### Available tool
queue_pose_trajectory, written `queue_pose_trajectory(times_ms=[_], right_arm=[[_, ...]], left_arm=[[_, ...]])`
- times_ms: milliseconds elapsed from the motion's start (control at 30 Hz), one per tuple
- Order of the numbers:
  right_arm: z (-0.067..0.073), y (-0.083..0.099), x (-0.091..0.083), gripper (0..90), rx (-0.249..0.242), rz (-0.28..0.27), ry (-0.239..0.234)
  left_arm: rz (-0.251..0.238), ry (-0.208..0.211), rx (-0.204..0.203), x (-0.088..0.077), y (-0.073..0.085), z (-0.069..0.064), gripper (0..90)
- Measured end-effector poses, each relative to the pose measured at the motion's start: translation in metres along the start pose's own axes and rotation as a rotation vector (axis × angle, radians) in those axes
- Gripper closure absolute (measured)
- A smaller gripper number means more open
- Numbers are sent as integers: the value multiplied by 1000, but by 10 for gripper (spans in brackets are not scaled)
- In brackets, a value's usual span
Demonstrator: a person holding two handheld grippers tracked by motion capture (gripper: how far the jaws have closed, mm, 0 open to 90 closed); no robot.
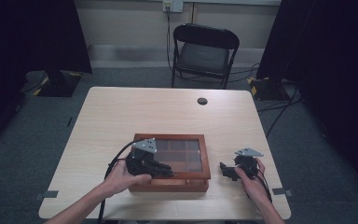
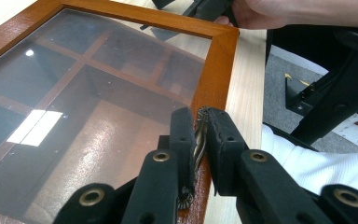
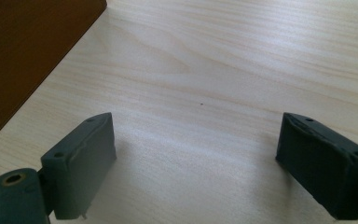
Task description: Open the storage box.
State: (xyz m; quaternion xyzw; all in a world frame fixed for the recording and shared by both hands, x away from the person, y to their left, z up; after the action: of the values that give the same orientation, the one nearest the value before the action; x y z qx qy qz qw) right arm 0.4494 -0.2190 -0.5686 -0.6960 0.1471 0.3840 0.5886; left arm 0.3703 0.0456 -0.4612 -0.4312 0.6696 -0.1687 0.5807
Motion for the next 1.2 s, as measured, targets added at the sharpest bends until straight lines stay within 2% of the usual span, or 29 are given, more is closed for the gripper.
queue_pose_trajectory(times_ms=[267, 333, 367, 400, 567, 767, 867, 1200], right_arm=[[0, 0, 0, 107, -2, 0, -1], [0, 0, 0, 107, -2, 0, -1], [0, 0, 0, 107, -2, 0, -1], [0, 0, 0, 107, -2, 0, -1], [0, 0, 0, 107, -2, 0, -1], [0, 0, 0, 107, -3, 0, -3], [0, 0, 0, 107, -4, 1, -3], [0, 0, 0, 107, -4, 0, -2]], left_arm=[[-5, 2, -5, -4, -6, 1, 812], [24, -17, 19, -5, -7, 0, 812], [9, -15, 15, -5, -9, 0, 812], [18, -15, 16, -6, -9, 0, 812], [4, -14, 15, -11, -15, 1, 812], [-37, -18, 1, -23, -30, 4, 812], [-28, -28, 8, -27, -35, 6, 811], [-46, -35, 11, -34, -47, 10, 812]])
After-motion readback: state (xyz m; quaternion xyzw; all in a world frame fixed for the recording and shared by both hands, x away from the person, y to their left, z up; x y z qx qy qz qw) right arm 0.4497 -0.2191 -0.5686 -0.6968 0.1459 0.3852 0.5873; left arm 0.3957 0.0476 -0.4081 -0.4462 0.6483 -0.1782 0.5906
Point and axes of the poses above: each handheld gripper's, and its own axes: x roughly forward along the jaws, y roughly out of its underside, z roughly to its left, the point moved 10 cm from there along x, roughly forward along the jaws, and after that the axes turned 2 degrees about z, right-handed, at the moved point
